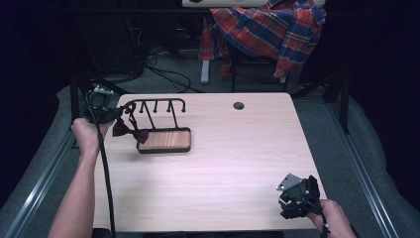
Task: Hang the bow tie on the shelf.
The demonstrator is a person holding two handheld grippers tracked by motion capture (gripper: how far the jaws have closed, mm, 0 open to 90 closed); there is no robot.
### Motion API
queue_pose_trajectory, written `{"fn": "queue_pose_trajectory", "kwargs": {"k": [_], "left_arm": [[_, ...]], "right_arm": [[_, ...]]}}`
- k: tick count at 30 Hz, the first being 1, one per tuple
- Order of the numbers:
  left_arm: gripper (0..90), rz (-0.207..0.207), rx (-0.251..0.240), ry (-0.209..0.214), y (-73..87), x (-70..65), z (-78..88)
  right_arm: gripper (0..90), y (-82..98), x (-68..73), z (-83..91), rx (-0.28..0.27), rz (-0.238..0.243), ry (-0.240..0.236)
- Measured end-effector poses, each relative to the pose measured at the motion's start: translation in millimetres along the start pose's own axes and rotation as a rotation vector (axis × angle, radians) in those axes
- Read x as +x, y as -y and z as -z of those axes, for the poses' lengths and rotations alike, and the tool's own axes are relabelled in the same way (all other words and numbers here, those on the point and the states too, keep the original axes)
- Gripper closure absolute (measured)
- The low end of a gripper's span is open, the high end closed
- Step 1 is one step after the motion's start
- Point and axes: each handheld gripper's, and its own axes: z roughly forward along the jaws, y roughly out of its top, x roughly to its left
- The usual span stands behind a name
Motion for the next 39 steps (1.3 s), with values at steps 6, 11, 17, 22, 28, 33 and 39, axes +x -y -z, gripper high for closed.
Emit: {"fn": "queue_pose_trajectory", "kwargs": {"k": [6,11,17,22,28,33,39], "left_arm": [[87.2,0.004,0.014,-0.011,2.8,-0.7,-5.9],[87.0,0.012,0.02,-0.007,5.0,0.2,-10.4],[87.0,0.013,0.019,-0.013,4.4,1.3,-12.7],[86.9,0.016,0.013,-0.02,4.0,1.3,-14.4],[85.5,0.021,0.03,-0.005,3.7,1.5,-19.2],[81.7,0.02,0.04,0.004,6.0,-0.8,-22.3],[74.7,0.028,0.053,0.027,9.4,0.1,-23.7]], "right_arm": [[14.9,-0.2,0.0,0.1,0.002,0.002,0.002],[14.9,-0.3,-0.4,0.1,0.007,0.0,0.004],[14.9,-0.5,-0.3,-0.2,0.01,0.0,0.003],[14.9,-0.4,-0.3,-0.2,0.008,-0.002,0.0],[14.9,-0.6,-0.3,-0.3,0.011,0.0,0.002],[14.9,-0.5,-0.3,-0.2,0.012,0.0,0.002],[14.9,-0.6,-0.4,-0.4,0.011,0.0,0.001]]}}
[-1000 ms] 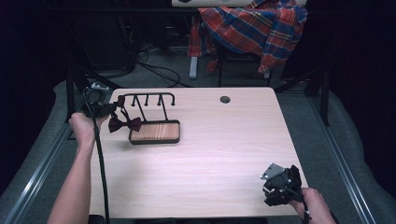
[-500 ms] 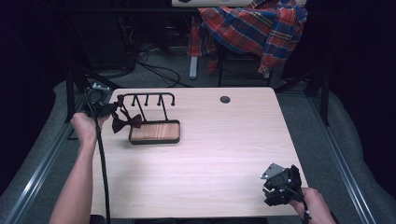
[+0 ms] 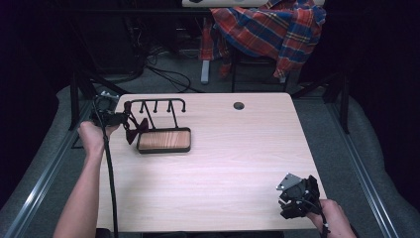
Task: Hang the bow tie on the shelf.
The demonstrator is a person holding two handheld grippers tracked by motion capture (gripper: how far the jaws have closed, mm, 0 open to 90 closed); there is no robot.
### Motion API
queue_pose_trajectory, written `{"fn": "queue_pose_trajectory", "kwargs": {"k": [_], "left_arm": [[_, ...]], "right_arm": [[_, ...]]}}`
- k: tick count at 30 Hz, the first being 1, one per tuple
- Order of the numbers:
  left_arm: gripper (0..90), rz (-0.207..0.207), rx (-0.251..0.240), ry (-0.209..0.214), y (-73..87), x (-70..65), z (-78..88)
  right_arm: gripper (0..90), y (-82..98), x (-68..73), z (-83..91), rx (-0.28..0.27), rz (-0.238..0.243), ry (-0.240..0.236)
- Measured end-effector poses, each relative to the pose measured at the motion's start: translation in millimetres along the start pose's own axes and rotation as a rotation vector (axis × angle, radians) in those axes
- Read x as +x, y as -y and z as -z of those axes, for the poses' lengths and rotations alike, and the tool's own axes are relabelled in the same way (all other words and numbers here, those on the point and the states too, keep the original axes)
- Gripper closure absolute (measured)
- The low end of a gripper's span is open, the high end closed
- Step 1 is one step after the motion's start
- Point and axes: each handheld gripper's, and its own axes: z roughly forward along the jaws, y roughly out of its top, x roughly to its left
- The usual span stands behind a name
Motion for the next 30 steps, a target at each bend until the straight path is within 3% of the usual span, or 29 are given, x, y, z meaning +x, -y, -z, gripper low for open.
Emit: {"fn": "queue_pose_trajectory", "kwargs": {"k": [2,6,15,30], "left_arm": [[70.0,0.008,0.004,0.024,0.9,1.1,1.5],[63.3,0.017,0.01,0.032,1.6,2.3,3.7],[32.4,0.057,0.012,0.065,5.2,5.7,12.0],[16.9,0.08,0.01,0.087,24.0,12.6,29.1]], "right_arm": [[14.9,-0.2,-0.4,0.0,0.003,0.002,-0.002],[14.9,-0.4,-0.2,-0.1,0.003,0.001,-0.001],[14.9,-0.4,-0.1,0.0,0.001,-0.008,0.0],[14.9,0.3,-0.7,-0.4,-0.019,-0.025,-0.009]]}}
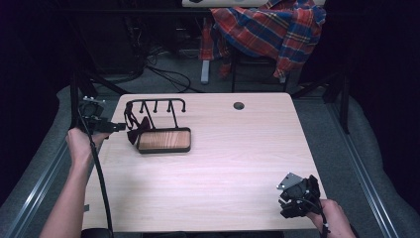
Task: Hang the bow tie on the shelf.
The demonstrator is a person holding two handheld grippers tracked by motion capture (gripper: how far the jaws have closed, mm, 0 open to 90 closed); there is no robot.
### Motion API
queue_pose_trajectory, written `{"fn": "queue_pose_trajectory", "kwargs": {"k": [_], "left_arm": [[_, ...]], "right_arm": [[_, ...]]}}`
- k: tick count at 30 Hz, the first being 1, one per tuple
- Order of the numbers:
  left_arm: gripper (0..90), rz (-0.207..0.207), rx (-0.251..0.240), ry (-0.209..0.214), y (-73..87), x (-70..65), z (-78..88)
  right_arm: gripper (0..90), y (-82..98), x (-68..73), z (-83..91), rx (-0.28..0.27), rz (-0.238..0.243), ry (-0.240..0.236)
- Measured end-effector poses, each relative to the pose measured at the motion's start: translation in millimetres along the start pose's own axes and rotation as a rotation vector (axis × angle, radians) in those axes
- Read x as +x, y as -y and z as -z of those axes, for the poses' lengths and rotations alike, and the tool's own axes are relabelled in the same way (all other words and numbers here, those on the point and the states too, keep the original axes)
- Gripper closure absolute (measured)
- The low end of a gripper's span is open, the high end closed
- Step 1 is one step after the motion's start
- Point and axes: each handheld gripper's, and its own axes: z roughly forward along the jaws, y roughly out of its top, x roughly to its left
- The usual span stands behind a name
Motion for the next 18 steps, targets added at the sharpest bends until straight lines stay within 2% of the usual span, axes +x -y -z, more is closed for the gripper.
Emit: {"fn": "queue_pose_trajectory", "kwargs": {"k": [10,15,18], "left_arm": [[15.1,-0.013,0.023,0.008,10.4,-5.2,8.2],[13.7,-0.026,0.034,-0.003,15.4,-9.5,11.7],[12.4,-0.042,0.048,-0.026,19.4,-13.0,12.8]], "right_arm": [[14.9,0.9,0.1,1.0,-0.006,-0.001,0.01],[14.9,0.8,0.2,0.6,-0.009,-0.004,0.006],[14.9,1.0,0.1,0.9,-0.008,-0.005,0.007]]}}
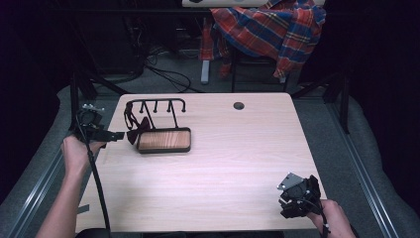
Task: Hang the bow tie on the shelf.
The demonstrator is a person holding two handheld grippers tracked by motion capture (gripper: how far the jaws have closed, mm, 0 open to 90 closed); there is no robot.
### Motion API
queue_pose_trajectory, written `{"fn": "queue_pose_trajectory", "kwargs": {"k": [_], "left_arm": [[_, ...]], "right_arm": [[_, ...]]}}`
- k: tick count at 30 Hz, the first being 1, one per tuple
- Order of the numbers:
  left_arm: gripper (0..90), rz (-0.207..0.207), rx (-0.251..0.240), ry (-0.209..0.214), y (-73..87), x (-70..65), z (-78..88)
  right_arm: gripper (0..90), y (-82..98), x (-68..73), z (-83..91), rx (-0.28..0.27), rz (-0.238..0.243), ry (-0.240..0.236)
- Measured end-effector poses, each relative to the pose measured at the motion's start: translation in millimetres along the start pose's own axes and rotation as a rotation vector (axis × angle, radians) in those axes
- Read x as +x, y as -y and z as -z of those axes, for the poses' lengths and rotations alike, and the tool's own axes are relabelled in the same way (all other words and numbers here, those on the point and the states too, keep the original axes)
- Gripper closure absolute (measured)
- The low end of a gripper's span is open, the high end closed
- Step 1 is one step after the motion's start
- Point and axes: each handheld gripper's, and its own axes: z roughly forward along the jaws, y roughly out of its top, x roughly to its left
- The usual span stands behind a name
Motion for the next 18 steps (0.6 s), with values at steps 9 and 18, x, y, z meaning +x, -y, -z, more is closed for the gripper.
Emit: {"fn": "queue_pose_trajectory", "kwargs": {"k": [9,18], "left_arm": [[8.0,0.001,0.011,-0.012,15.6,-8.7,4.0],[3.7,0.006,0.044,-0.013,30.8,-18.3,3.7]], "right_arm": [[14.9,-0.7,-0.3,1.0,0.007,0.008,0.004],[14.9,-0.2,-0.3,1.7,0.002,0.003,0.009]]}}
